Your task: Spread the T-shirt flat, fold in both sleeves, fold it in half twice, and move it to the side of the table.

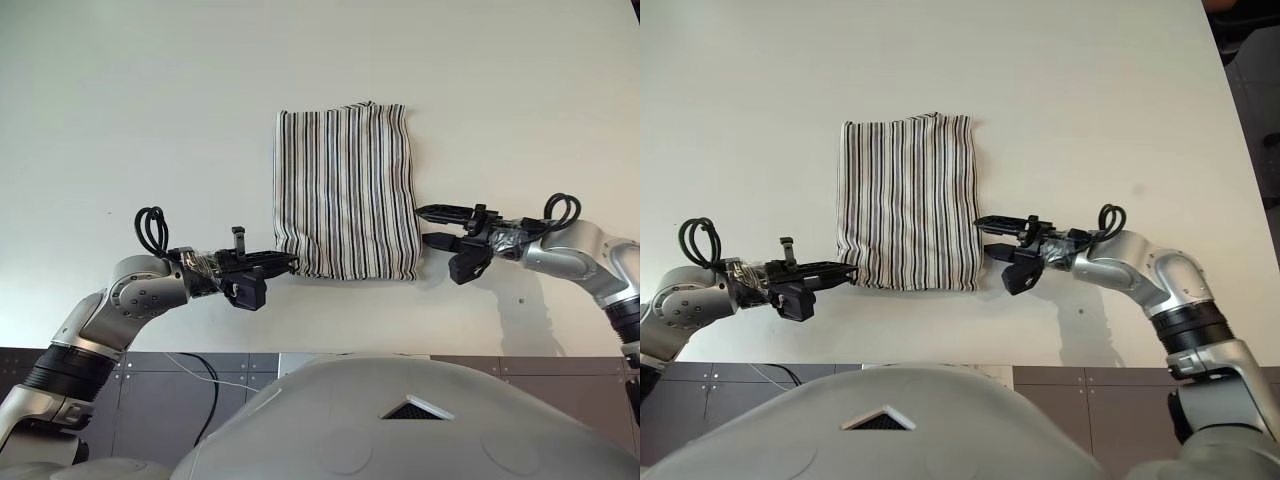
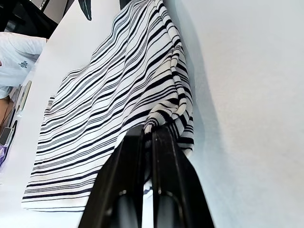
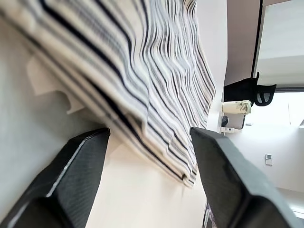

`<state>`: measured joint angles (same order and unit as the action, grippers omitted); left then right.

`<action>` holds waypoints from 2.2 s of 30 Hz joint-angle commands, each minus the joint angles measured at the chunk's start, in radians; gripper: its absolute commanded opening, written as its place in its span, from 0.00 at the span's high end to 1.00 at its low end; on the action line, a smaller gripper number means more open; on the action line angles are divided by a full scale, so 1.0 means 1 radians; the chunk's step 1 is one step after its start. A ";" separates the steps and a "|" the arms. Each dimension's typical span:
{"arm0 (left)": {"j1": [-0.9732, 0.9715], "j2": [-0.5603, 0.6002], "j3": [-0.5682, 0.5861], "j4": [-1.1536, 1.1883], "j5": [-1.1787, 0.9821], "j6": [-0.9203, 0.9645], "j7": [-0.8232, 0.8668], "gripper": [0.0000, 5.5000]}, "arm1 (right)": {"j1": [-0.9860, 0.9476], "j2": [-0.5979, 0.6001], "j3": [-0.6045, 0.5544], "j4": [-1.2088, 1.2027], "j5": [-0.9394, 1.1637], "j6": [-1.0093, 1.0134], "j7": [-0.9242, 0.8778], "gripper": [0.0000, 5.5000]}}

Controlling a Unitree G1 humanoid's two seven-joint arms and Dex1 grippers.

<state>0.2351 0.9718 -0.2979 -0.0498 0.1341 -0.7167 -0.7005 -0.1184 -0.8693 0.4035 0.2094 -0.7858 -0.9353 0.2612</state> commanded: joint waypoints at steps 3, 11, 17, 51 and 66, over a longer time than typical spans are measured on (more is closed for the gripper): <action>-0.019 -0.005 0.008 0.020 0.030 -0.016 -0.018 0.98 | -0.036 -0.001 0.071 0.102 -0.182 -0.064 -0.141 0.43; -0.070 -0.023 -0.003 0.045 0.037 -0.034 -0.047 0.98 | -0.080 0.088 0.167 0.054 -0.155 -0.137 -0.144 0.43; -0.081 -0.039 -0.009 0.048 0.042 -0.034 -0.055 0.98 | -0.113 0.123 0.195 0.062 -0.167 -0.135 -0.157 0.43; 0.069 0.079 0.079 -0.214 -0.287 0.279 -0.195 0.98 | 0.058 -0.079 0.201 -0.188 0.490 0.021 0.315 0.98; -0.115 0.077 0.245 -0.455 -0.794 1.002 -0.240 0.98 | 0.018 -0.243 -0.023 -0.561 1.474 0.884 0.663 0.98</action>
<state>0.2630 1.1175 0.0359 -0.5793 -0.7129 0.2137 -0.9661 0.0241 -1.2025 0.3821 -0.4469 0.6481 -0.1701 0.8741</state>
